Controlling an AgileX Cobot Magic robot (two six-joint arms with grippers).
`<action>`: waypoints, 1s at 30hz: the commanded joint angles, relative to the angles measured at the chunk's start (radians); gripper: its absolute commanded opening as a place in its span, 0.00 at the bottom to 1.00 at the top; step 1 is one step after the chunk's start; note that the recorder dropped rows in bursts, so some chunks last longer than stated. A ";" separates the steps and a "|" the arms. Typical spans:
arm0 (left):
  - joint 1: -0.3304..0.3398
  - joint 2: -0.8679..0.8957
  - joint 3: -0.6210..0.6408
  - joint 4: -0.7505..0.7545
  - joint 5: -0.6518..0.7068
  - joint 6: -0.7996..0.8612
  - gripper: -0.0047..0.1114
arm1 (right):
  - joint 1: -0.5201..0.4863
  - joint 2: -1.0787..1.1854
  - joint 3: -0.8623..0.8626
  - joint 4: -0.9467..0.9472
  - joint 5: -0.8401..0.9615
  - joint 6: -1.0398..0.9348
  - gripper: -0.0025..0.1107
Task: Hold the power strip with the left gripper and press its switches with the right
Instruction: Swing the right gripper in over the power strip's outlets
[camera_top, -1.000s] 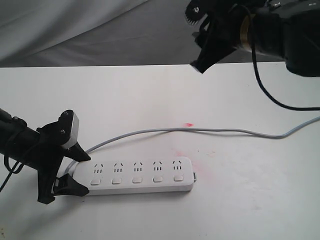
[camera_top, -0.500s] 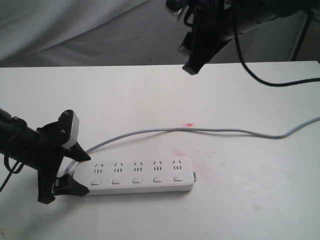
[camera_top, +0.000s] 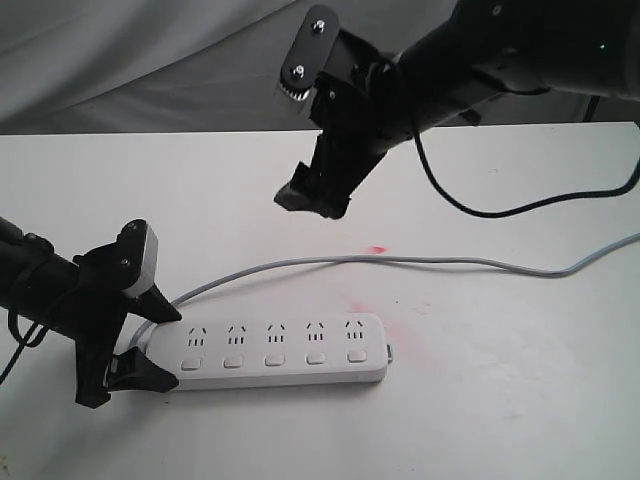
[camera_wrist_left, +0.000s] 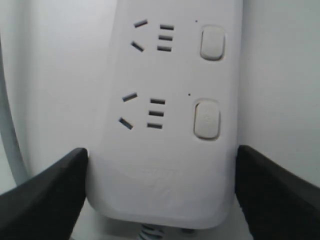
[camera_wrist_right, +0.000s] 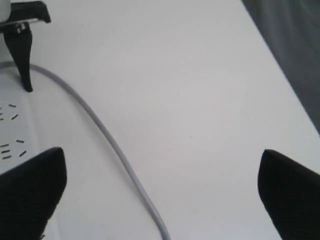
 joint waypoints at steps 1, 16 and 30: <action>-0.004 0.002 -0.002 -0.015 0.002 0.000 0.45 | 0.001 0.049 -0.008 0.028 0.024 -0.017 0.91; -0.004 0.002 -0.002 -0.015 0.002 0.000 0.45 | 0.159 0.144 -0.008 0.065 -0.078 -0.103 0.95; -0.004 0.002 -0.002 -0.015 0.002 0.000 0.45 | 0.163 0.231 -0.008 0.395 0.042 -0.468 0.95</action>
